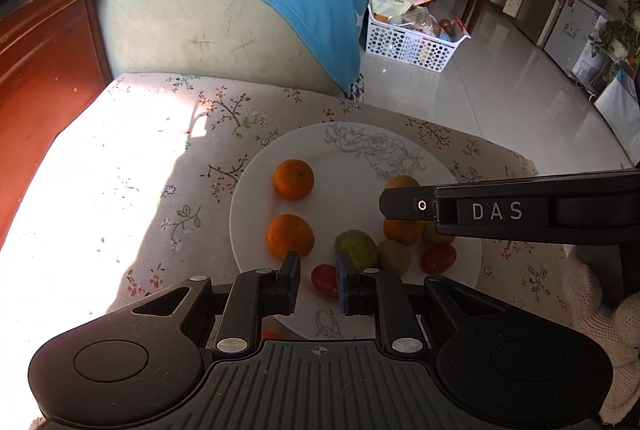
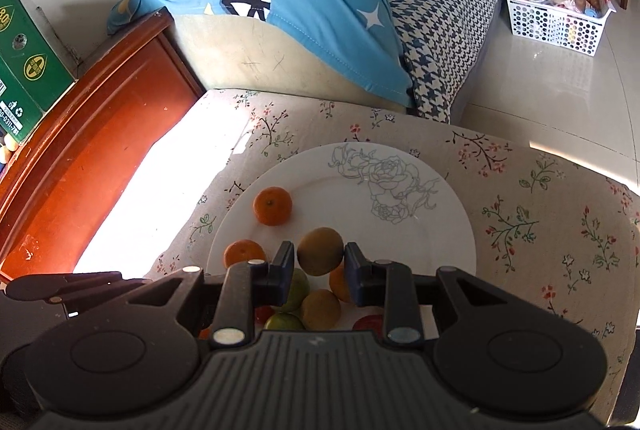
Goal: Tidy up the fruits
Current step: 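Lower the tomato onto the plate with the left tool while the right tool releases the yellow fruit there, then move both open tools back to the oranges on the cloth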
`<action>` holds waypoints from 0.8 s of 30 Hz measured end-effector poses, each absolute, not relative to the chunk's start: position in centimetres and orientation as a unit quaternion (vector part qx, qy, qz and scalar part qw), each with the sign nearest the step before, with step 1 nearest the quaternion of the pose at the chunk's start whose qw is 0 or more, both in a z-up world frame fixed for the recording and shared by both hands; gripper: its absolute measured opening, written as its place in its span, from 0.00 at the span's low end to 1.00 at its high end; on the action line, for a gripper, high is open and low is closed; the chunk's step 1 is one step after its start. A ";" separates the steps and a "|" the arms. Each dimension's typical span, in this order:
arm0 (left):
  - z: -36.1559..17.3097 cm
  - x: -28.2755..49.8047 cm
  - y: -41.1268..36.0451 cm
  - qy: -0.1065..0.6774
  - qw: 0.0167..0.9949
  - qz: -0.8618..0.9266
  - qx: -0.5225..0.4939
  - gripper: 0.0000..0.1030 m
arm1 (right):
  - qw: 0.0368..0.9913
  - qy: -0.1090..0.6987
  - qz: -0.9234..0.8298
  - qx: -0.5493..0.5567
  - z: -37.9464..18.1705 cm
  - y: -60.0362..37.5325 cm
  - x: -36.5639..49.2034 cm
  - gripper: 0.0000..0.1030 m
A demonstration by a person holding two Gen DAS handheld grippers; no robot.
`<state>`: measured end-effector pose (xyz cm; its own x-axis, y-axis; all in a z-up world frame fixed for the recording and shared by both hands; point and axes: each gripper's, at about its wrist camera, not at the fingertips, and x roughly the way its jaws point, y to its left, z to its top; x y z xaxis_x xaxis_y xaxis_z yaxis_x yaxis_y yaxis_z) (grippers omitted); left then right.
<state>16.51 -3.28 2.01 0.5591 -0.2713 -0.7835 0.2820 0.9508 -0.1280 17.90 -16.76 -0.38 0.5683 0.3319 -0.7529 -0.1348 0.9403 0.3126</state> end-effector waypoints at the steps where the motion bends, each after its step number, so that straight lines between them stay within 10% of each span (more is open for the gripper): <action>1: 2.1 16.5 -3.3 0.442 0.883 -0.156 0.005 0.19 | 0.880 0.443 0.133 0.110 -0.2 -16.8 17.8 0.29; 17: 7.6 15.3 -0.5 0.410 0.906 -0.105 0.015 0.77 | 0.888 0.415 0.145 0.134 2.6 -16.6 16.6 0.35; 24: 8.6 13.4 1.7 0.407 0.908 -0.088 0.044 0.79 | 0.887 0.411 0.167 0.125 3.1 -14.8 14.6 0.37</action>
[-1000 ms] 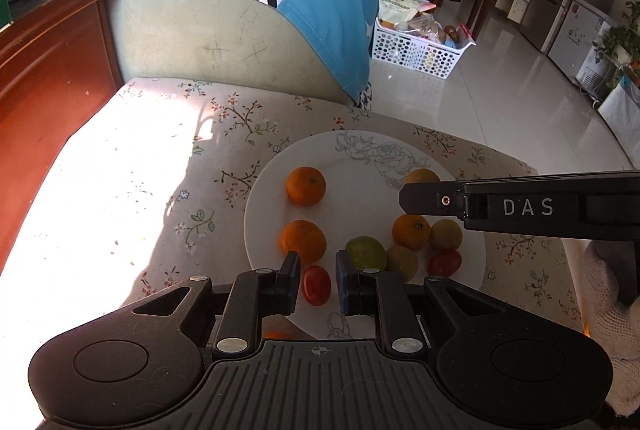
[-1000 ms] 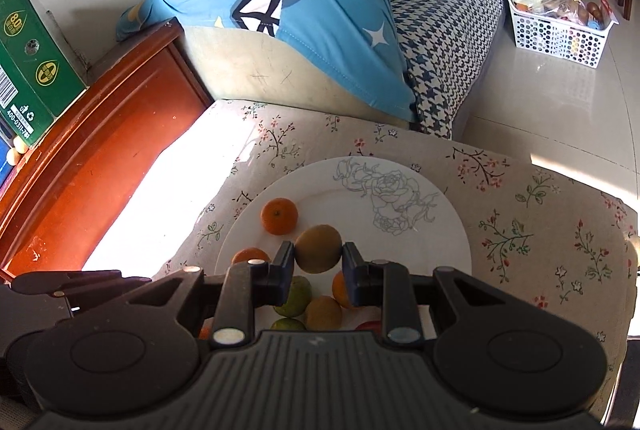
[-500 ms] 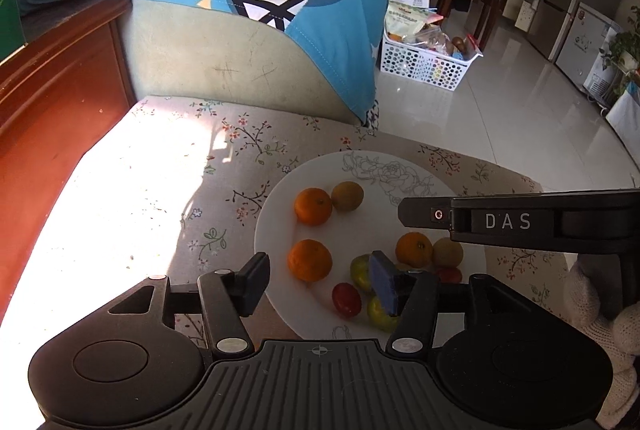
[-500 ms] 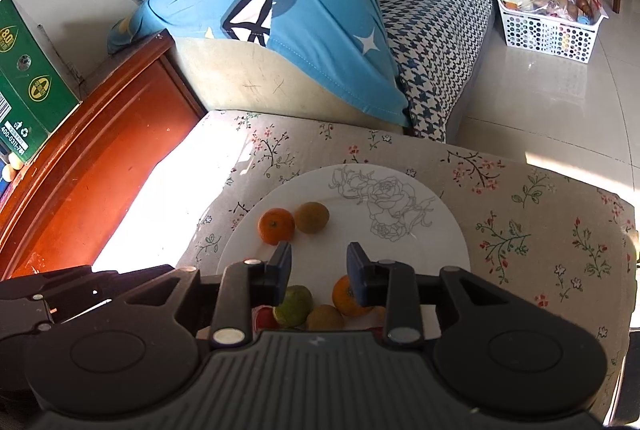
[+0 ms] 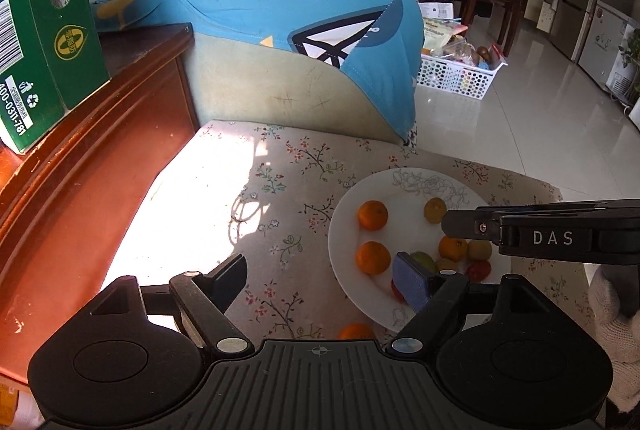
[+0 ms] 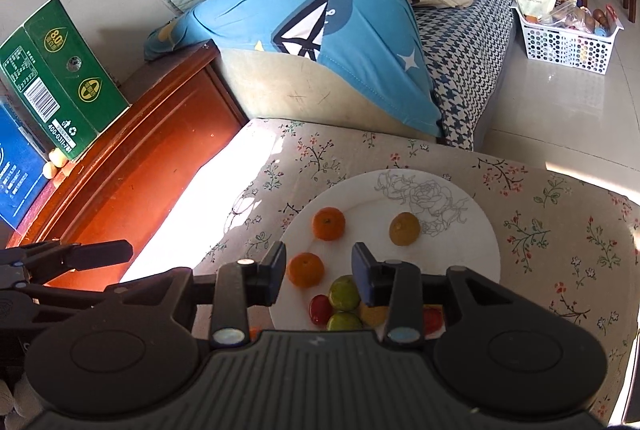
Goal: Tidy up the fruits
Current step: 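Move both open tools back to the oranges on the cloth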
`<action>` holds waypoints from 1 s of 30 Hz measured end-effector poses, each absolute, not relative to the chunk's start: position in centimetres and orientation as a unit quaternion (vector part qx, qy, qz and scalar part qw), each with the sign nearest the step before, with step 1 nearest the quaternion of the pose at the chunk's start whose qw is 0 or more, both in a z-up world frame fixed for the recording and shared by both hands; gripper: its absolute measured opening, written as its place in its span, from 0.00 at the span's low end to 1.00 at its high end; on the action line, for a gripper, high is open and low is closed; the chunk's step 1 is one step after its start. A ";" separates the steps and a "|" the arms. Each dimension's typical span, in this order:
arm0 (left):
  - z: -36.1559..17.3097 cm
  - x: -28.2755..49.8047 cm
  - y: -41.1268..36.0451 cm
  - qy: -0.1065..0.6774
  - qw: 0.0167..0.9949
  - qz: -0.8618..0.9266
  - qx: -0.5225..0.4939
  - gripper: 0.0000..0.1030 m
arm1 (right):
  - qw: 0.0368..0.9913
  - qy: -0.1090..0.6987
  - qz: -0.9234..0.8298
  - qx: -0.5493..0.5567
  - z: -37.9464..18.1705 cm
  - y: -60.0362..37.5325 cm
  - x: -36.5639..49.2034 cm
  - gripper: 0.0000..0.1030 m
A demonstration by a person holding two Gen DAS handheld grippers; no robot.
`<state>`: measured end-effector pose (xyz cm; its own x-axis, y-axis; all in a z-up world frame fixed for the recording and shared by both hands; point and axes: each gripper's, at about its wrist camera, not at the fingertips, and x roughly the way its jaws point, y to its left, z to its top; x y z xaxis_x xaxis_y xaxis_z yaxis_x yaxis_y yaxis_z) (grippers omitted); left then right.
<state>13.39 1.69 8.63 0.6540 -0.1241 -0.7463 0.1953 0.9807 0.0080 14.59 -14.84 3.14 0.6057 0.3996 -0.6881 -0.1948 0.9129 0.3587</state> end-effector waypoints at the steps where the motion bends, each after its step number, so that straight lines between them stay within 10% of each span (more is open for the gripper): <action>1: 8.6 13.2 2.0 0.406 0.909 -0.083 0.048 0.79 | 0.885 0.414 0.171 0.124 3.0 -14.5 14.3 0.37; 30: 6.5 12.1 6.7 0.432 0.902 -0.014 0.023 0.79 | 0.823 0.510 0.158 0.191 -3.9 -8.9 13.8 0.37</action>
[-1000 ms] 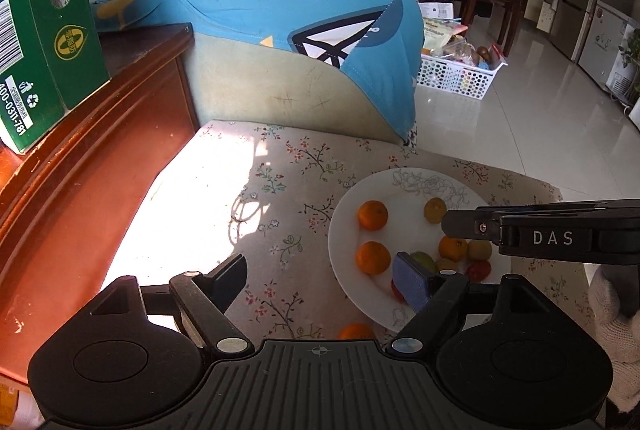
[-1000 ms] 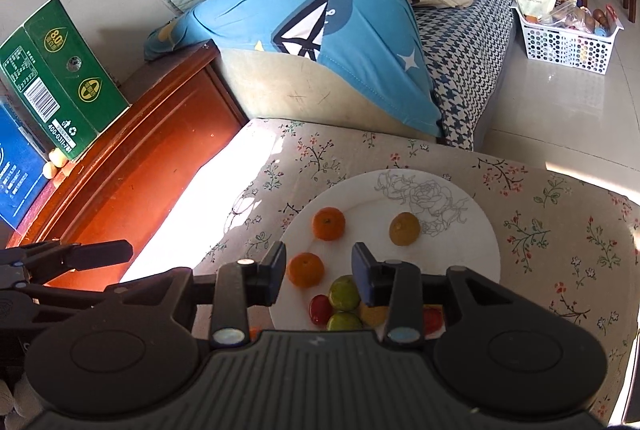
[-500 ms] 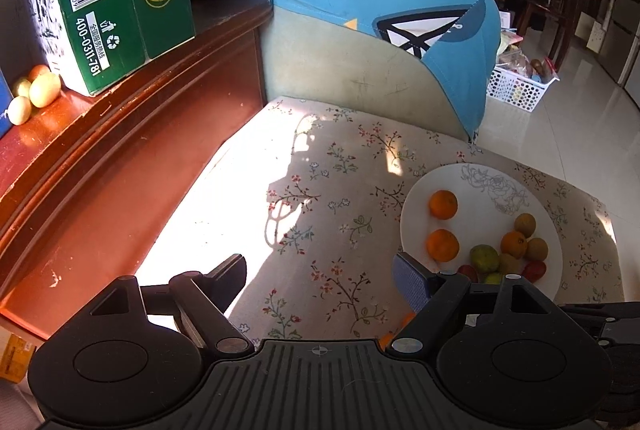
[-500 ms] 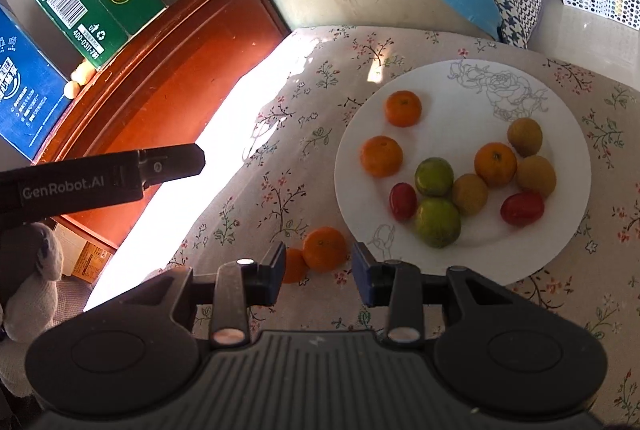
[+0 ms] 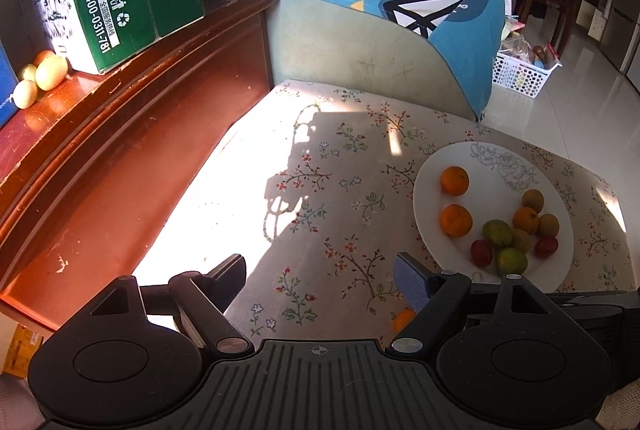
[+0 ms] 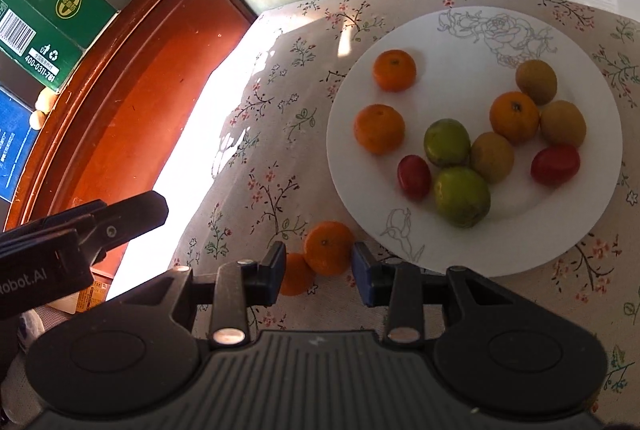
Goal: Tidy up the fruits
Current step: 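Move both open tools back to the oranges on the cloth, then grasp an orange with the right tool while the left tool grasps another orange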
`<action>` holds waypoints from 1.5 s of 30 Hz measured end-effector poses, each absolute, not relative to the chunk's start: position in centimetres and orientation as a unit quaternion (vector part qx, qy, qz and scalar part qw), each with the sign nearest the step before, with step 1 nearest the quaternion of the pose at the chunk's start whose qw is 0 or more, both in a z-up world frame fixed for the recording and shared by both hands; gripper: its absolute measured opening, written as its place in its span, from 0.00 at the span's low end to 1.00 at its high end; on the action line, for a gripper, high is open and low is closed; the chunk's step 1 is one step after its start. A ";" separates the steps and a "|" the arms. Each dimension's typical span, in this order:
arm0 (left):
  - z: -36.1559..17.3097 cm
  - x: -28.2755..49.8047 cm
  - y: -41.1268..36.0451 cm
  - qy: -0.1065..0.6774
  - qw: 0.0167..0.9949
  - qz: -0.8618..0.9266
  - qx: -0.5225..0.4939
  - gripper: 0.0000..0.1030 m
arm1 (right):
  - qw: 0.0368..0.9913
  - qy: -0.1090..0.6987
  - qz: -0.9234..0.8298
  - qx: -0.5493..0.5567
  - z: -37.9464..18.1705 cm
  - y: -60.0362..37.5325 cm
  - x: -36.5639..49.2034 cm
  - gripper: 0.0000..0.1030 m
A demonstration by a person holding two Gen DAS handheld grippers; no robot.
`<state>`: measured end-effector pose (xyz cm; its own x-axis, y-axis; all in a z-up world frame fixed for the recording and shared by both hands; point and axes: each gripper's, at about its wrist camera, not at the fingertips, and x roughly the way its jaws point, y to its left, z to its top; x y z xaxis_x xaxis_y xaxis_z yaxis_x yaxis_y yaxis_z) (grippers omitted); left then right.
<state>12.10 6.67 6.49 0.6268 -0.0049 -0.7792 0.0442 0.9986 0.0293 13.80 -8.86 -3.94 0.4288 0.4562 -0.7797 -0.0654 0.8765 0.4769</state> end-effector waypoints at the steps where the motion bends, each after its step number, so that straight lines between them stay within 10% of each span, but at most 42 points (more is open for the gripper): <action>1: 6.4 12.0 6.8 0.433 0.901 -0.013 0.023 0.79 | 0.824 0.511 0.156 0.190 -4.0 -8.7 13.9 0.37; 35: -0.4 10.7 2.4 0.474 0.869 -0.110 0.088 0.76 | 0.816 0.541 0.158 0.127 -3.4 -12.1 11.0 0.29; 45: -1.6 11.6 2.1 0.479 0.868 -0.113 0.069 0.52 | 0.814 0.545 0.160 0.124 -3.6 -11.8 10.7 0.32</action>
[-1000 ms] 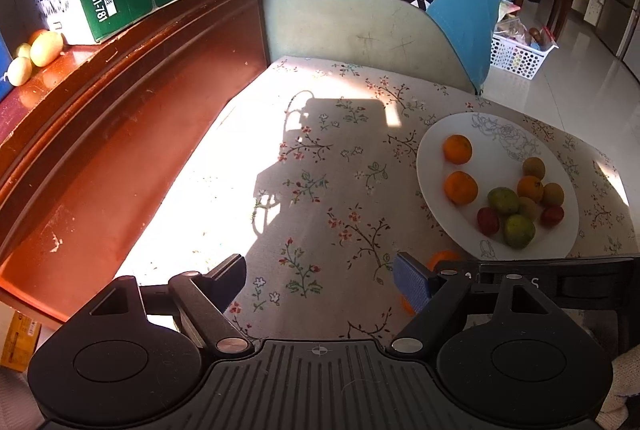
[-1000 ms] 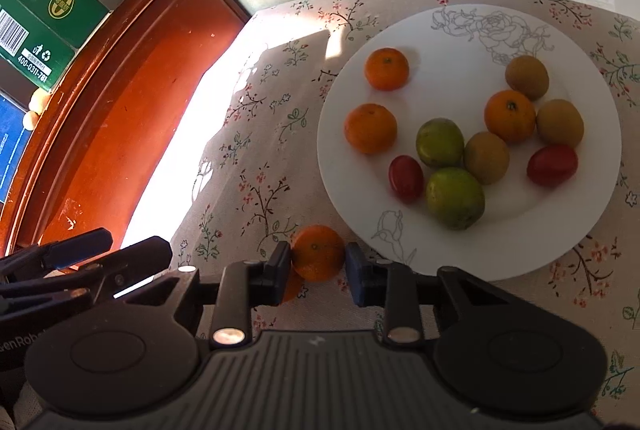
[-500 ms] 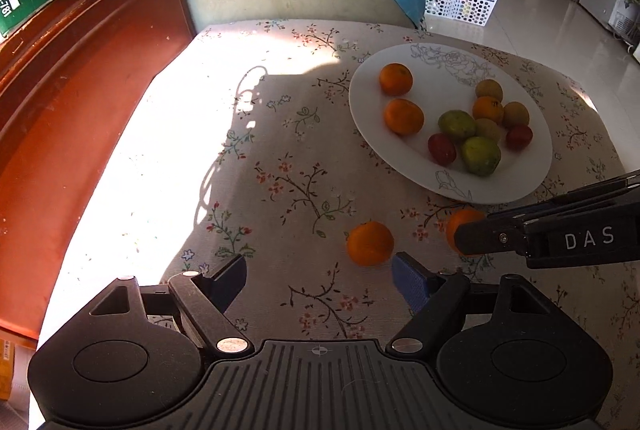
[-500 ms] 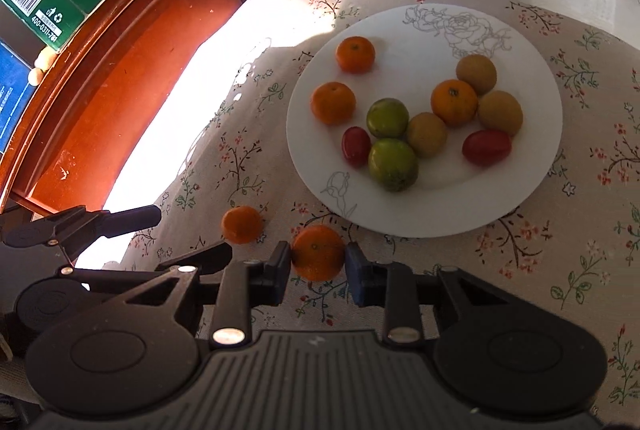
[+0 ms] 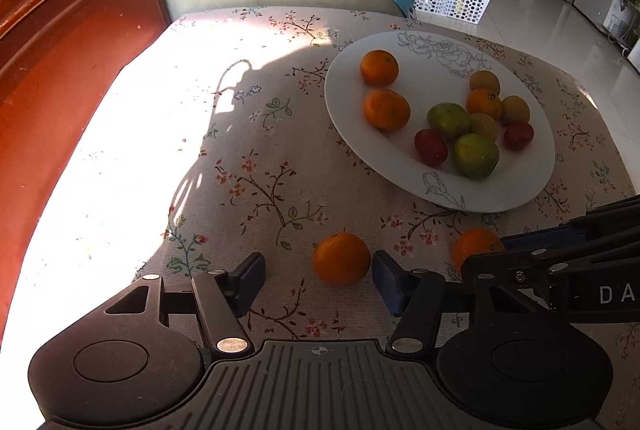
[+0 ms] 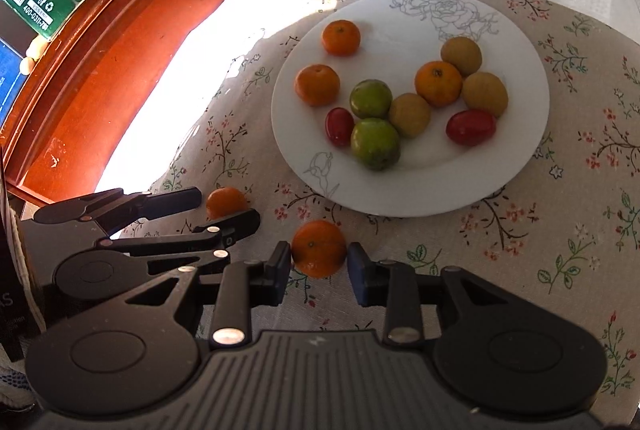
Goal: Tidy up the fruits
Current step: 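Grasp an orange with the right tool while the left tool grasps another orange, then place the orange on the plate with the left tool while the right tool releases its orange there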
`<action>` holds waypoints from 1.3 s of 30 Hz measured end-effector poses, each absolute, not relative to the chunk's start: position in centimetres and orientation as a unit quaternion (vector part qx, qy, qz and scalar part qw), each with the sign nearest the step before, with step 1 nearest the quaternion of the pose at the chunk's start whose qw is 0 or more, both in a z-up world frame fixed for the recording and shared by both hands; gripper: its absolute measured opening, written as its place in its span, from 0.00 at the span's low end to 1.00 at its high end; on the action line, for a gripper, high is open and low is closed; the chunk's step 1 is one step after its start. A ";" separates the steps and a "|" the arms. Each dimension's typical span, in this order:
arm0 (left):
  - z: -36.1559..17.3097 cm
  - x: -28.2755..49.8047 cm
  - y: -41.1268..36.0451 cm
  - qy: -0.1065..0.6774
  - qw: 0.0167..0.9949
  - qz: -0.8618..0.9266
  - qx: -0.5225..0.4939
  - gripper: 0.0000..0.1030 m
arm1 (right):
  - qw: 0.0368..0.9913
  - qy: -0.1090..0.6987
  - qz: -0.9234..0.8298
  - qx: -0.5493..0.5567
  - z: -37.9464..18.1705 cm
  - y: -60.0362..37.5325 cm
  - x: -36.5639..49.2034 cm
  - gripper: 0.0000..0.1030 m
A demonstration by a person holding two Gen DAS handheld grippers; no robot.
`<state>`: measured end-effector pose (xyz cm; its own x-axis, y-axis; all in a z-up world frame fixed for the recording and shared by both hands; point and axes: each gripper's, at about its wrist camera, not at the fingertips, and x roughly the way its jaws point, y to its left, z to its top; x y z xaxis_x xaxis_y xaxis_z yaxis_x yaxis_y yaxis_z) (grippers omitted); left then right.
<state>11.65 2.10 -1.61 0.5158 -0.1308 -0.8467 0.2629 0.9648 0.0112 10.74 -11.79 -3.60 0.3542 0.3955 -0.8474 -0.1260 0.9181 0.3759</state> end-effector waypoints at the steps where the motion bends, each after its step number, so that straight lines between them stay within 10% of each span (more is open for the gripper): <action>1: -1.5 11.6 2.1 0.478 0.868 -0.116 0.068 0.47 | 0.813 0.546 0.161 0.124 -3.7 -11.8 10.7 0.32; 8: -1.3 11.5 1.8 0.476 0.868 -0.120 0.073 0.25 | 0.814 0.544 0.164 0.123 -4.0 -11.6 11.0 0.32; 39: 3.7 17.1 -0.8 0.414 0.901 -0.127 -0.005 0.25 | 0.873 0.437 0.127 0.176 1.7 -17.6 16.0 0.30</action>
